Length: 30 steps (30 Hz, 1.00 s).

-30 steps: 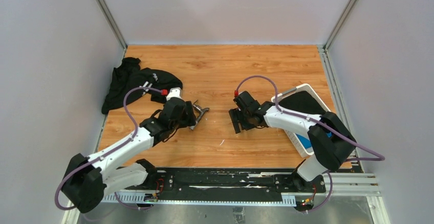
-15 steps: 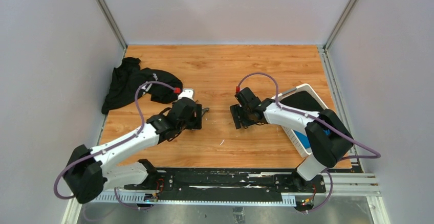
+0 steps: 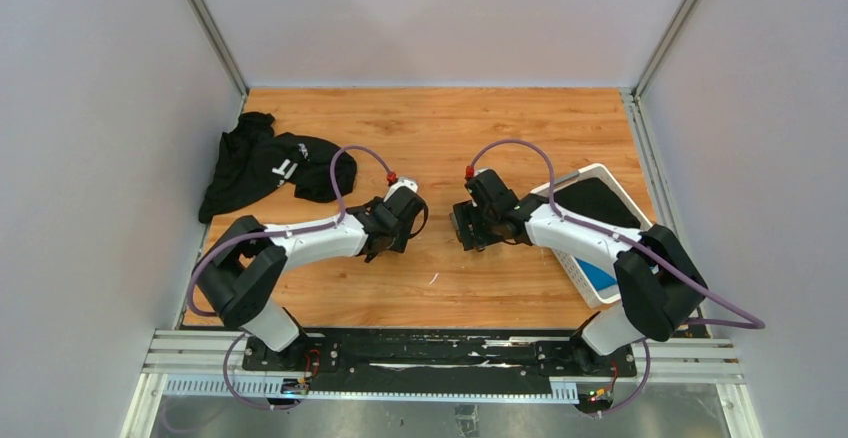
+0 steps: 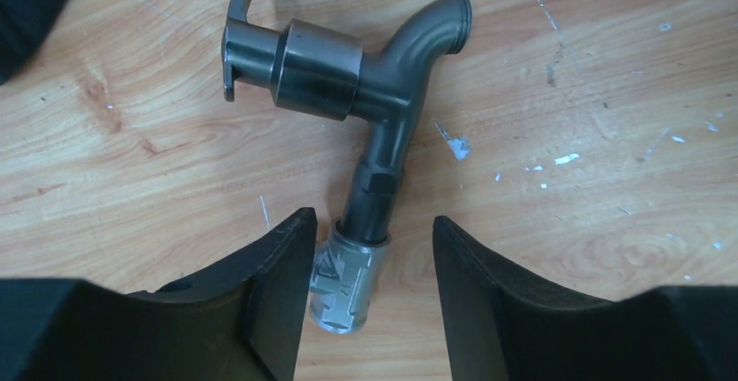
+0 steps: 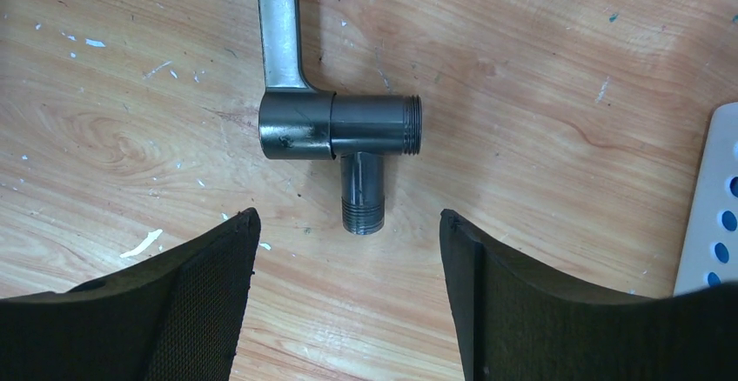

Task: Install the water faucets
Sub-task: Place the water faucet at the center of the board, then pick up the water faucet from the center of the board.

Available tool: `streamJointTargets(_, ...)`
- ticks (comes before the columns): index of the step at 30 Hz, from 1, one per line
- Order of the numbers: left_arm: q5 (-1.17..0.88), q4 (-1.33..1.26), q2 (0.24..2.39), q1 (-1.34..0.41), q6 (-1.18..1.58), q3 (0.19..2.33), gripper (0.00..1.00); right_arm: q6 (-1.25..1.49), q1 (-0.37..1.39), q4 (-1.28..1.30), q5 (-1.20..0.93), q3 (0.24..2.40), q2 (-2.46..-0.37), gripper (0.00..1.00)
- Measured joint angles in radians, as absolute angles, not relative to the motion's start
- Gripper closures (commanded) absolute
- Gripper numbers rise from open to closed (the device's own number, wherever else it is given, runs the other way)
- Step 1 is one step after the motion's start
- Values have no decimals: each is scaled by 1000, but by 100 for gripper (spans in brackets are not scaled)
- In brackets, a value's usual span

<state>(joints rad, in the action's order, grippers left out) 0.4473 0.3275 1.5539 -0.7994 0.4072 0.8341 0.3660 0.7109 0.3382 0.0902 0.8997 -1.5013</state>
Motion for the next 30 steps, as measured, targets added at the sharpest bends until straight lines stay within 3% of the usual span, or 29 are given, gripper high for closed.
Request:
streamJointTargets(10,480,282,1663,-799,363,887,64,354,705,351,99,892,-1501,28)
streamJointTargets(15,483,268,1701,-800,353,920,98,350,704,355,109,888,-1501,28)
streamJointTargets(22,389,284,1623,-771,381,888,100,350,704,371,128,868,-1473,28)
streamJointTargets(30,39,144,1332,-627,435,756,100,348,698,373,134,857,-1440,29)
